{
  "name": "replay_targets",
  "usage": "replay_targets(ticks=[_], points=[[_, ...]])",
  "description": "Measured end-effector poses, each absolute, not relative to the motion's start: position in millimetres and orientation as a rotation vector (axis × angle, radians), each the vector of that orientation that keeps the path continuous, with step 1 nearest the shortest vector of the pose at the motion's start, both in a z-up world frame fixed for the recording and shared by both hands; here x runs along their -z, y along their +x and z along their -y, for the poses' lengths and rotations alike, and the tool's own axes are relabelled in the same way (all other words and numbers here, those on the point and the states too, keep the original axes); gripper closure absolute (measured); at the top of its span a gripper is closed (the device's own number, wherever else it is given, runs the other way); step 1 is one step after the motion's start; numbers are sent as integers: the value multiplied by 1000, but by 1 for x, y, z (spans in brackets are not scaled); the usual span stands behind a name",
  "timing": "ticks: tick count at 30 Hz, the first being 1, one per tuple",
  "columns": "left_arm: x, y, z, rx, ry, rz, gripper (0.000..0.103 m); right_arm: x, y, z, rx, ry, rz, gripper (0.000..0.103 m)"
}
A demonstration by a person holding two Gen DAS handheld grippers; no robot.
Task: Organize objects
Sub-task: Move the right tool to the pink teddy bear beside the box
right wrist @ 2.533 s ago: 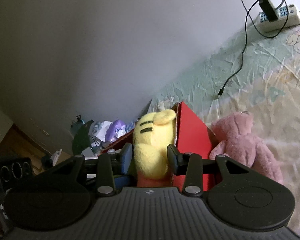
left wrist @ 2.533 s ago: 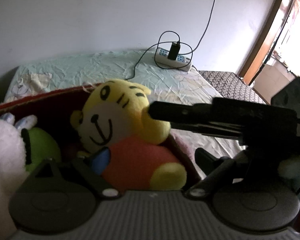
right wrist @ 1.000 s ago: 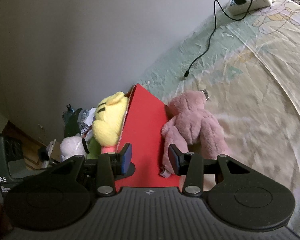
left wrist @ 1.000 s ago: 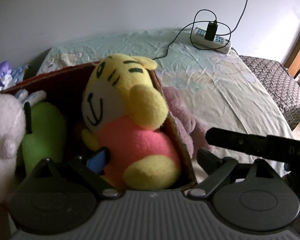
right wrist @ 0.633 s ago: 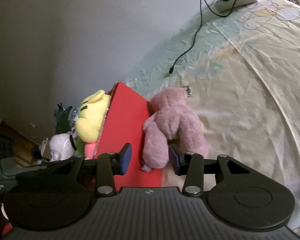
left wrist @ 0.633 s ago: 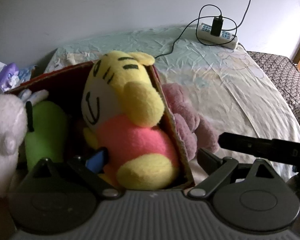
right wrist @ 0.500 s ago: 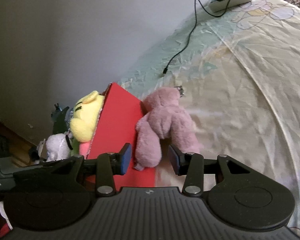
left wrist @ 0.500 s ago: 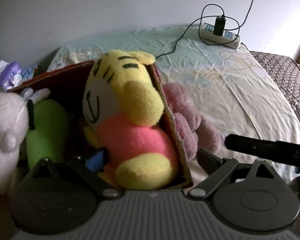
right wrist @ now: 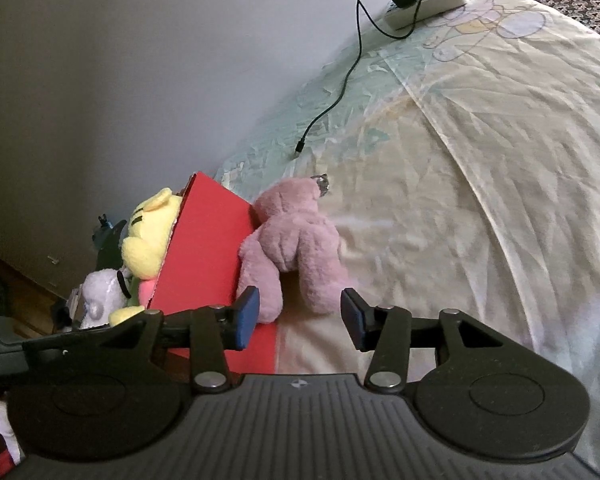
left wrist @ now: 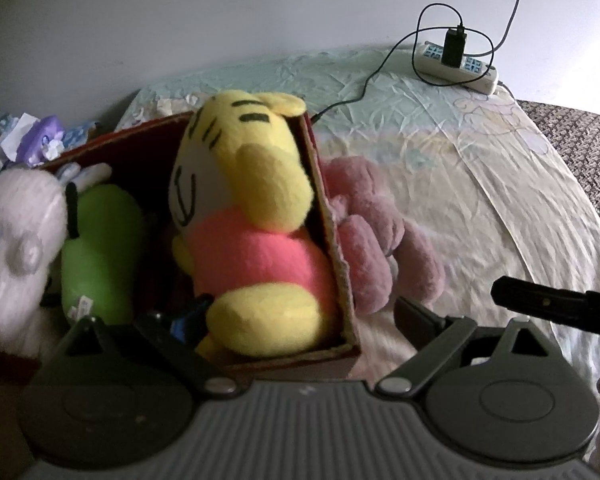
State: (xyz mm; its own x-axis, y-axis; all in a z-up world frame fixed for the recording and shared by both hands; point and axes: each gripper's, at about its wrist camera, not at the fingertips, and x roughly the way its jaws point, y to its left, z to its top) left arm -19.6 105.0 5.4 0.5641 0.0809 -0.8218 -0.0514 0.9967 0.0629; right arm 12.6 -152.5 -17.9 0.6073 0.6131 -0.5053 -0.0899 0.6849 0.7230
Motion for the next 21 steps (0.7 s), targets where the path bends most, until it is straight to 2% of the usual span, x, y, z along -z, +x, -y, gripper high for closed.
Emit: replay_targets(ticks=[12, 21], points=[[-34, -39, -99, -76, 46, -908, 8, 22, 7, 157, -433, 711, -832, 54], [-57, -66, -97, 141, -65, -840, 8, 28, 19, 147, -424, 652, -842, 53]])
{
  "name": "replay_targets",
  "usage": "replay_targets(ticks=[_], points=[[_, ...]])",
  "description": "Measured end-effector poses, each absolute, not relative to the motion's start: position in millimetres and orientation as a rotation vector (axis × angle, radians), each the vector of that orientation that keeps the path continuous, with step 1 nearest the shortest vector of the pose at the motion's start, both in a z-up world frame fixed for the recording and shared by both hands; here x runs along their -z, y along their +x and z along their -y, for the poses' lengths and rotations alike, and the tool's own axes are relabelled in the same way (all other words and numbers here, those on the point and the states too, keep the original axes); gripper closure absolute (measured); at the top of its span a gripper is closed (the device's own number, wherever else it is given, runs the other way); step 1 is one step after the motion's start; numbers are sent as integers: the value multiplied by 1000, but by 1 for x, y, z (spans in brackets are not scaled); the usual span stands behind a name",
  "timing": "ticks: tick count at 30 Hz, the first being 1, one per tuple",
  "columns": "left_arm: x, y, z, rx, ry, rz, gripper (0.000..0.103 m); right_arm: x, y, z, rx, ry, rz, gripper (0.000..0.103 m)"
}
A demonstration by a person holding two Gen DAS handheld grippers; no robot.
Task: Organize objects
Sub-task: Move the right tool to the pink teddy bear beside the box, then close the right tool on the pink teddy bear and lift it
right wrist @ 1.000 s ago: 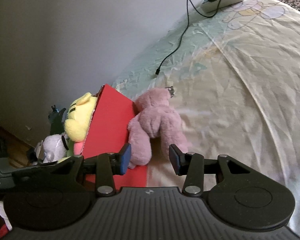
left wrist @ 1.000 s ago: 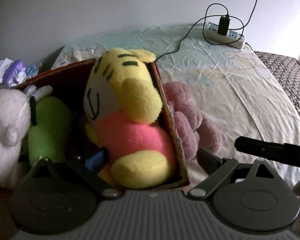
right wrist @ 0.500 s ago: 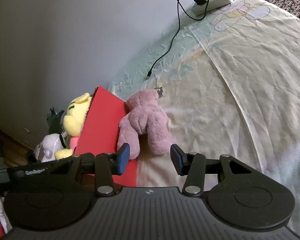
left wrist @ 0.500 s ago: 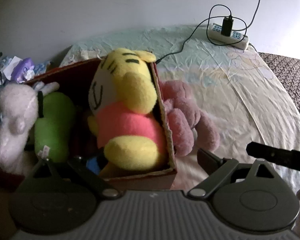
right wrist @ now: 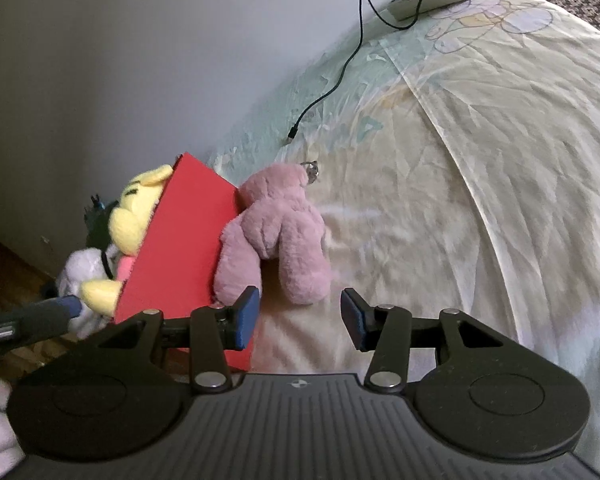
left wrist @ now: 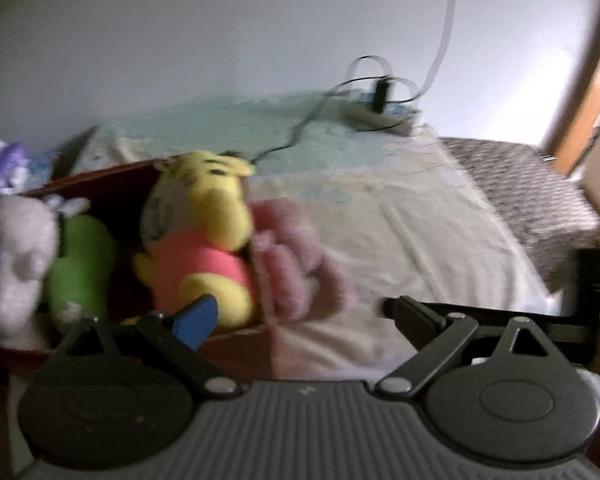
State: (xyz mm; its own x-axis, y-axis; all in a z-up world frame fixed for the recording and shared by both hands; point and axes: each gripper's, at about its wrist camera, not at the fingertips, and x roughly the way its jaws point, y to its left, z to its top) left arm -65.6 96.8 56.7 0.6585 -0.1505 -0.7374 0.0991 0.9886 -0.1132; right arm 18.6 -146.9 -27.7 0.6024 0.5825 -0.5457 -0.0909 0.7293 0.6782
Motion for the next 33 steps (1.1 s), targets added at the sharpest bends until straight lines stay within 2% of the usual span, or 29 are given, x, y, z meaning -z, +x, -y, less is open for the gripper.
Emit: replay_targets(ticks=[6, 18, 22, 24, 25, 33], points=[[-47, -77, -79, 294, -52, -824, 8, 35, 31, 138, -433, 590, -857, 52], [2, -76, -85, 335, -109, -925, 9, 52, 66, 118, -457, 514, -863, 51], [14, -74, -85, 310, -104, -959, 9, 57, 73, 112, -484, 518, -838, 56], [18, -73, -86, 305, -101, -968, 9, 59, 76, 108, -491, 512, -834, 68], [19, -72, -86, 302, -96, -970, 9, 61, 77, 106, -500, 508, -837, 71], [26, -67, -78, 337, -87, -975, 9, 60, 59, 119, -517, 513, -819, 72]])
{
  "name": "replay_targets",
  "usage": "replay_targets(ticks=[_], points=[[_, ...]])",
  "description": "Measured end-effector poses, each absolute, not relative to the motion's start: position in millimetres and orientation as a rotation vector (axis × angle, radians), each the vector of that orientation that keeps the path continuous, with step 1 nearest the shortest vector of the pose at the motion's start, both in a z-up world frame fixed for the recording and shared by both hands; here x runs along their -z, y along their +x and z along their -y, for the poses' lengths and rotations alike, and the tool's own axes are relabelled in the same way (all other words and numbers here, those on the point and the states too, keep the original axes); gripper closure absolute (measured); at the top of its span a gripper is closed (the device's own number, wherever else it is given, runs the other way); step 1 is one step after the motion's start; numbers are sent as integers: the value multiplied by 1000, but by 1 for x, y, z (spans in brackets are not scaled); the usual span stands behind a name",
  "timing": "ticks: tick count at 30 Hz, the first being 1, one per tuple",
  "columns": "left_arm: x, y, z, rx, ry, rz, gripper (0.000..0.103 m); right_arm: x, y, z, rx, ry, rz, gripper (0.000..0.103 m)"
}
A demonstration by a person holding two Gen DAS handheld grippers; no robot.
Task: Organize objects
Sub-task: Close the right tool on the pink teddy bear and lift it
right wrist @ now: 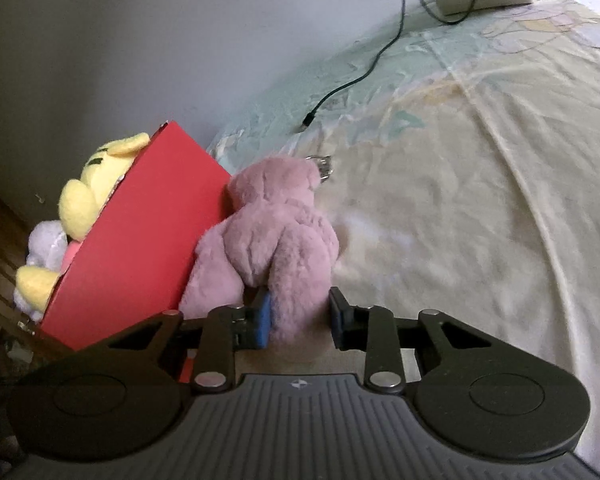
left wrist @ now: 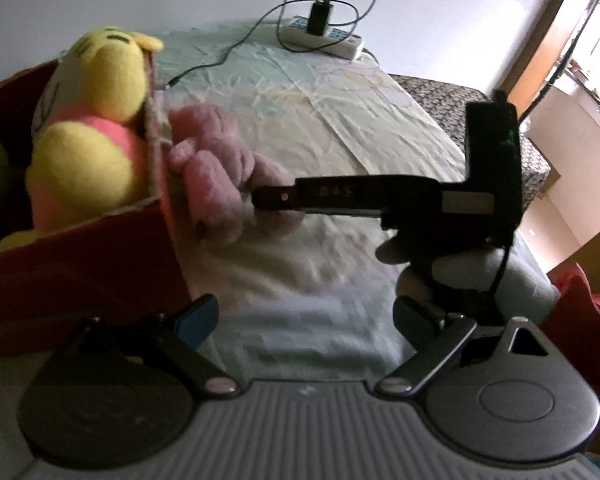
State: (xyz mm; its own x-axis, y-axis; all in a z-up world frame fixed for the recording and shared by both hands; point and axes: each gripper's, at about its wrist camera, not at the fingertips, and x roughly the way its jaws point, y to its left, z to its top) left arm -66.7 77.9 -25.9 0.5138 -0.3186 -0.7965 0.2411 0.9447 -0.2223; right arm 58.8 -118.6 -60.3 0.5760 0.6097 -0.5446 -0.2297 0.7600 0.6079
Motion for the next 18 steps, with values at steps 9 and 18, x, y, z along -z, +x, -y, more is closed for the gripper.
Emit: replay_targets(ticks=[9, 18], points=[[31, -74, -53, 449, -61, -986, 9, 58, 6, 182, -474, 555, -877, 72], [54, -64, -32, 521, -43, -1029, 9, 59, -37, 215, -420, 623, -924, 66]])
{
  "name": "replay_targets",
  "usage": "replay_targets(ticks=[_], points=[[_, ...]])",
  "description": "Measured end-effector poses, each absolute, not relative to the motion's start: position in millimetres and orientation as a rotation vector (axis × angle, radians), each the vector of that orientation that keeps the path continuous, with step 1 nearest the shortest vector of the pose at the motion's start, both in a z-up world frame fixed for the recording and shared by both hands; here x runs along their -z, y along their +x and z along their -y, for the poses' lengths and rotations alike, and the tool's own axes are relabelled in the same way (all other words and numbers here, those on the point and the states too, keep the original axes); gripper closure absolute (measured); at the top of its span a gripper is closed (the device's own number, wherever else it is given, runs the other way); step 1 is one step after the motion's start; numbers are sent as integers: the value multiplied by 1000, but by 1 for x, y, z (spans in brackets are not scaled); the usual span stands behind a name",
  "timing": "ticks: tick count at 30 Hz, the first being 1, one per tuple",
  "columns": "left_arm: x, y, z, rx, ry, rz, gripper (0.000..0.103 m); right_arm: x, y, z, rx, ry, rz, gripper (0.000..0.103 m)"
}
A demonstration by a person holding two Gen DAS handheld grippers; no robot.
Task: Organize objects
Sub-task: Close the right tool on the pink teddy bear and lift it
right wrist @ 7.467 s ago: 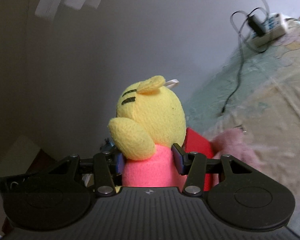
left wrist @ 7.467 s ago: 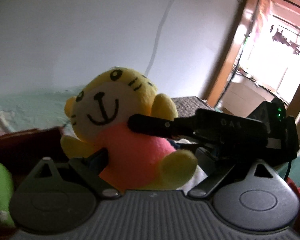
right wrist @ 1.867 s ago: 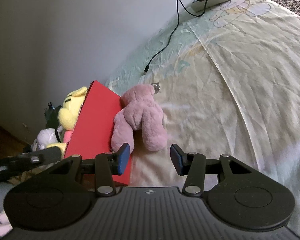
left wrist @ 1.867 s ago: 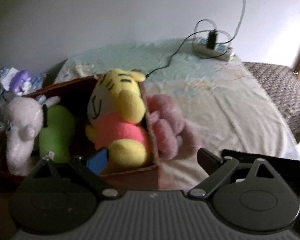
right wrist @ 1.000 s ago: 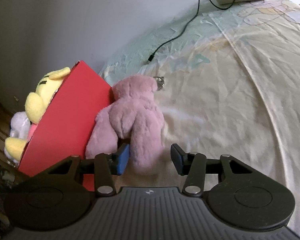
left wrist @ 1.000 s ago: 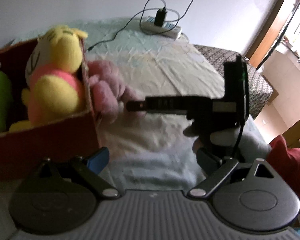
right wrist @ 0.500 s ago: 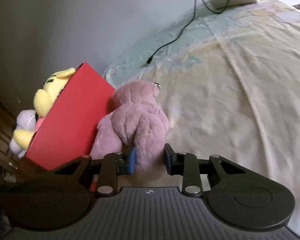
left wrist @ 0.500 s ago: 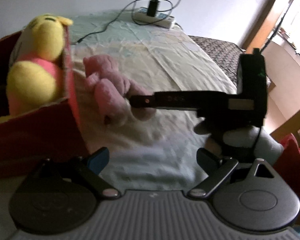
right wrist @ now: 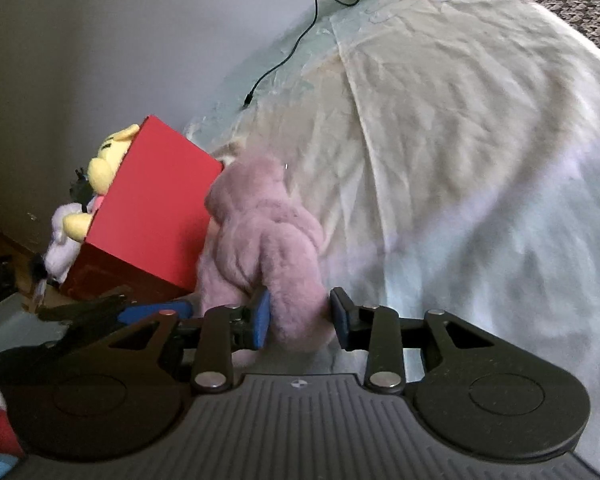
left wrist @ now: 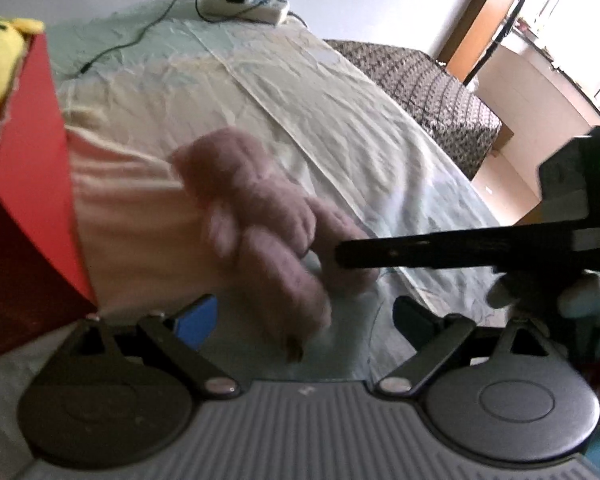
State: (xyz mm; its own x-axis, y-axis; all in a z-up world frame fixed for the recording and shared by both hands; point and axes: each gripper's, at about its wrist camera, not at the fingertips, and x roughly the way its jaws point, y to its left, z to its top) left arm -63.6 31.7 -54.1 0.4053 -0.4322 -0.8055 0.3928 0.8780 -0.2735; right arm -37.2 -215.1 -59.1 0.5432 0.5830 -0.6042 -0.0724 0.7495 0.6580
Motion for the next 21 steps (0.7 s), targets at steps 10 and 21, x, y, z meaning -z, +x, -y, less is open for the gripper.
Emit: replay_targets(ticks=[10, 21], points=[[70, -34, -18, 475, -20, -1048, 9, 33, -5, 217, -458, 669, -782, 64], [62, -18, 1, 479, 37, -994, 8, 48, 25, 201, -509, 633, -850, 64]])
